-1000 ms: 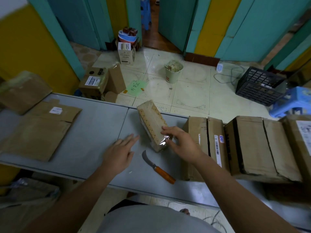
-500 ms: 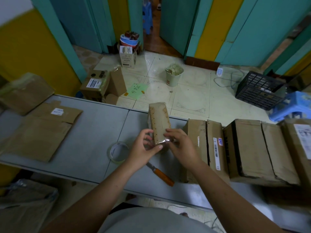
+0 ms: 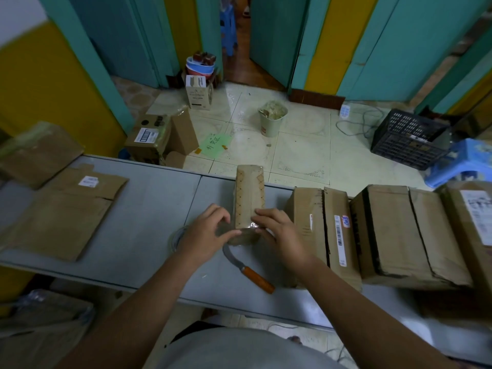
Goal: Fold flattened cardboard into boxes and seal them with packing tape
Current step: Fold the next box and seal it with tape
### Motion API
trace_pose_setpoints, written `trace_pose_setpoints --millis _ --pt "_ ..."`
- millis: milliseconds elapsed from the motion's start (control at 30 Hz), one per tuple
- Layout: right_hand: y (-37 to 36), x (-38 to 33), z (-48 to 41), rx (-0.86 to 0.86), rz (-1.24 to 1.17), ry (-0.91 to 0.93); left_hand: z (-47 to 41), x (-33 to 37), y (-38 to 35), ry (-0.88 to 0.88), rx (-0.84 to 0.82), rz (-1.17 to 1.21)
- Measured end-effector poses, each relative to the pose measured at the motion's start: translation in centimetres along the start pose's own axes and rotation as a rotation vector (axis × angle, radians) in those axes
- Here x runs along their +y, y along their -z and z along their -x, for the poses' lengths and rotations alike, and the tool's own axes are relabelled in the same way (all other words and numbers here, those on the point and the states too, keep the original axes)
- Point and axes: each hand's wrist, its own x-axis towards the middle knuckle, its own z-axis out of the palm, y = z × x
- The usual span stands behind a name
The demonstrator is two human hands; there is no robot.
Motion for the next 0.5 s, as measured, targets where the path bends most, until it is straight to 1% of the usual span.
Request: trace_pose_setpoints --millis 67,167,233,300,367,500 --pt "0.0 -0.2 -0.1 0.008 -0.086 -0.019 0.4 -0.1 0.3 -0.005 -0.011 -0.069" --pt "-0.4 -0.5 0.0 0.069 -0.236 -0.103 1.0 -0.3 0.7 -0.010 -0.044 -0.083" --pt "-0.7 -0.4 0.1 0.095 -0.244 -0.194 1.1 -0.5 0.9 -0.012 -0.064 -0.071" --pt "-1.0 -0.3 0.2 0.070 -0.230 -0.244 1.1 -0.6 1.0 -0.011 -0.087 -0.077" --pt "-1.2 -0.1 0.3 0.045 -0.209 -0.230 1.1 -0.7 1.1 -0.014 -0.102 -0.088" --pt "-1.0 0.2 0.0 0.015 -0.100 -0.130 0.8 -1.0 1.3 -0.044 -0.117 -0.096"
